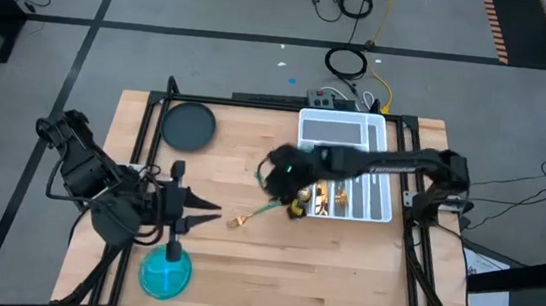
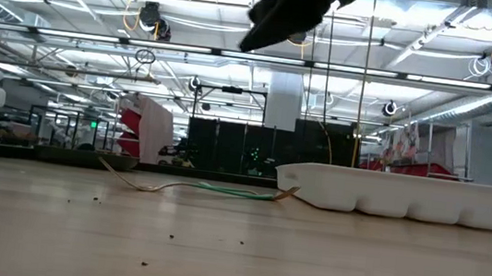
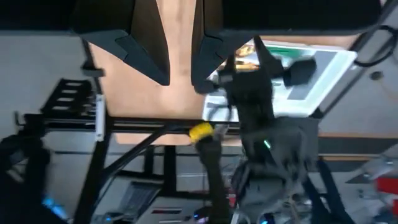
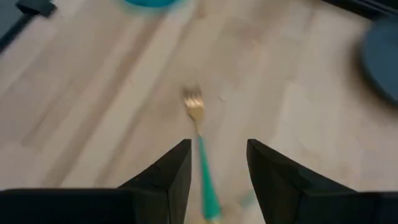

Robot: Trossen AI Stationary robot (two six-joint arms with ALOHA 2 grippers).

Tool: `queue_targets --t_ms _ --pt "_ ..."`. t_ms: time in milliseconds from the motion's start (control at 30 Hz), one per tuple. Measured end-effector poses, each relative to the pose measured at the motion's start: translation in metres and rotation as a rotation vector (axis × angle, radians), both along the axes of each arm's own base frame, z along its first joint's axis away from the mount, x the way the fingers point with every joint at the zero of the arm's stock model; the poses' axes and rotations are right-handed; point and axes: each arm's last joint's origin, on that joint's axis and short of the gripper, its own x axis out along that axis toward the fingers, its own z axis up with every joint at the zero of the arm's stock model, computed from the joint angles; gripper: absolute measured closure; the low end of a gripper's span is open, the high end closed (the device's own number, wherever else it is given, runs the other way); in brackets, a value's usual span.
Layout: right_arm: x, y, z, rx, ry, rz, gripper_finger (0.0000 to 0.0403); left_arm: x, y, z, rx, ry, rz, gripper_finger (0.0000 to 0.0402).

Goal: Sort silverware
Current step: Put the bottom green fork into the middle right slot of the white silverware tray

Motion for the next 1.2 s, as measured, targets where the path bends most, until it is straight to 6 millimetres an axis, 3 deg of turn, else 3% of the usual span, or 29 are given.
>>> queue_targets --t_ms 100,400,867,1200 --pt "0.015 0.014 -0.016 0.009 -0.024 0.025 0.0257 -0.009 0.000 0.005 -0.031 -0.009 -0.038 0.0327" --pt "0.042 0.021 -0.070 0.024 0.049 0.014 0.0257 -0.035 0.008 0.022 -0.111 -0.075 -0.080 0.0327" --pt "0.058 0.012 -0.097 0.023 0.024 -0.007 0.0257 -0.038 0.011 0.024 -0.084 -0.075 -0.087 0.0327" --pt "0.064 0.013 -0.133 0.024 0.101 -0.001 0.0257 -0.039 0.012 0.022 -0.069 -0.059 -0.086 0.0327"
